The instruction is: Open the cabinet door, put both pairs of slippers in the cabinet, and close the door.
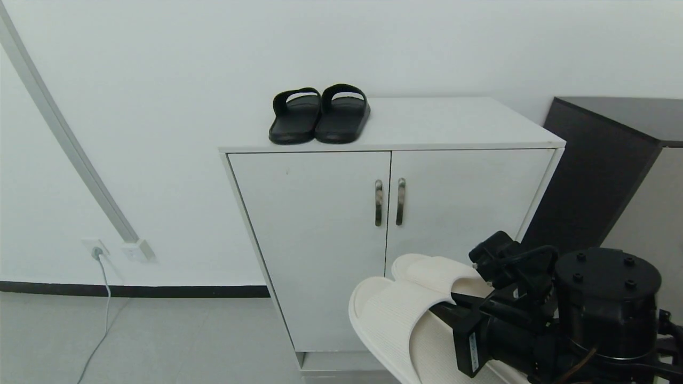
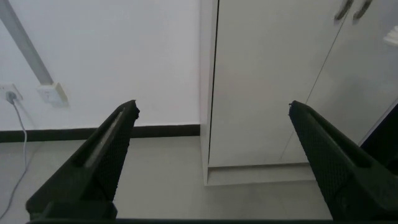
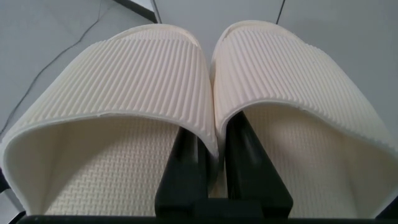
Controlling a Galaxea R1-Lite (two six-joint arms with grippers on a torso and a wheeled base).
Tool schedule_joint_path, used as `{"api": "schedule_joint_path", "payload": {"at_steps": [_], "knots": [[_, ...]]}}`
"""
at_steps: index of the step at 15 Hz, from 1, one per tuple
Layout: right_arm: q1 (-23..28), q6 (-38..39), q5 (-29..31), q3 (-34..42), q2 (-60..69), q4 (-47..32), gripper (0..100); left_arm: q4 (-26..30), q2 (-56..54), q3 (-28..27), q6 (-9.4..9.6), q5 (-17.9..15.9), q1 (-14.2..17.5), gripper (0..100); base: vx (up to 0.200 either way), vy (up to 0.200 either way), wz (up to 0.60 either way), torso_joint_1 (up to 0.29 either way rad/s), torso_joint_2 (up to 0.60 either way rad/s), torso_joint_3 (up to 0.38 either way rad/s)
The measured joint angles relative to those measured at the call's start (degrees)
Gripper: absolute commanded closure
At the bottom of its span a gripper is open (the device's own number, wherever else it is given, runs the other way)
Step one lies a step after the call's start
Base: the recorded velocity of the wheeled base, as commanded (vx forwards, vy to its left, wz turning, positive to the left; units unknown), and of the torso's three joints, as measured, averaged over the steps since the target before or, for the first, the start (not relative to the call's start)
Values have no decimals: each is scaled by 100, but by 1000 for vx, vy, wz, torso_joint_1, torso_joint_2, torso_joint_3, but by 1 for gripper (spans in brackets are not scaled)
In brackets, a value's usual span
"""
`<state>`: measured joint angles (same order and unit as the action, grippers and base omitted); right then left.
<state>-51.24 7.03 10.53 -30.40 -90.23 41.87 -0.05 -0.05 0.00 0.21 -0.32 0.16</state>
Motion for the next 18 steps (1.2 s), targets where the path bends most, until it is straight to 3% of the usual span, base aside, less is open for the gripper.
{"api": "schedule_joint_path", "payload": {"at_steps": [7, 11, 18], "knots": [[2, -57, 11, 48, -4, 115, 100, -6, 23, -24, 17, 22, 6, 0, 0, 0, 0, -103, 463, 350], [5, -61, 33, 105, -6, 240, 100, -39, 583, -755, -138, -80, 2, 0, 0, 0, 0, -27, 405, 381], [59, -61, 2, 202, -11, 251, 100, -972, 3146, -2088, -45, -1465, -93, 0, 0, 0, 0, -1, 48, 45]]}}
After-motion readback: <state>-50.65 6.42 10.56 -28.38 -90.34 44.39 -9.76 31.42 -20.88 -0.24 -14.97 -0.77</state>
